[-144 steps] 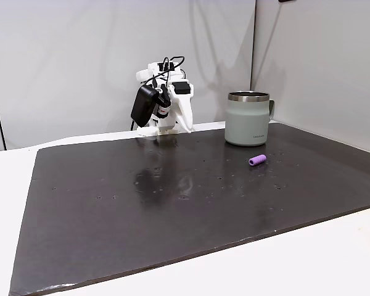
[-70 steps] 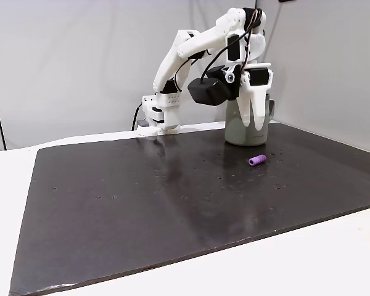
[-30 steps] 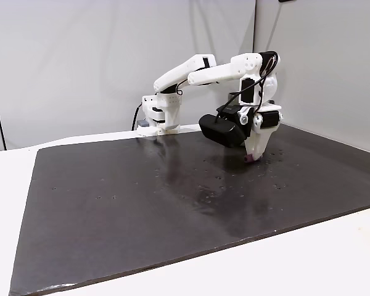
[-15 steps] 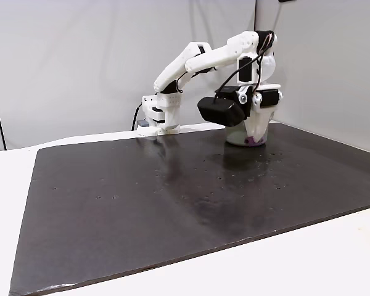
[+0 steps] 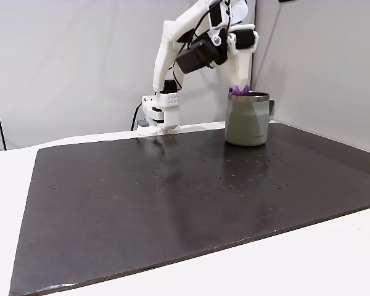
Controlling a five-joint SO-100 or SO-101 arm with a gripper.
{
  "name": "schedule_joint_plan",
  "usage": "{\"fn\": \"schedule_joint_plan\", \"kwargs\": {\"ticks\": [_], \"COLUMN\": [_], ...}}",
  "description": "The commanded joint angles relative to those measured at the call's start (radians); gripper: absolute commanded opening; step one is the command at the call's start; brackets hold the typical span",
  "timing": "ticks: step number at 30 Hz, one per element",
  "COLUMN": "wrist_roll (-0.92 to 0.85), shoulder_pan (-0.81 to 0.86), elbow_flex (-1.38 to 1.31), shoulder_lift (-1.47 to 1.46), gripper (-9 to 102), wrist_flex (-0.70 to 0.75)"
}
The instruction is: Grasp a pengrip and put it in the cup.
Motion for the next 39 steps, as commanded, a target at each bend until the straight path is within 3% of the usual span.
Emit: {"fn": "schedule_joint_plan", "kwargs": {"ticks": [1, 15, 29, 36, 39], "wrist_roll": [-0.005, -0.127, -0.199, -0.199, -0.198], "shoulder_pan": [-0.057, -0.433, -0.482, -0.483, -0.482], "elbow_flex": [0.026, 0.202, 0.360, 0.351, 0.351], "shoulder_lift": [0.163, 0.295, 0.307, 0.307, 0.307], "gripper": [0, 0, 1, 33, 35], "wrist_flex": [0.028, 0.026, 0.026, 0.026, 0.026]}}
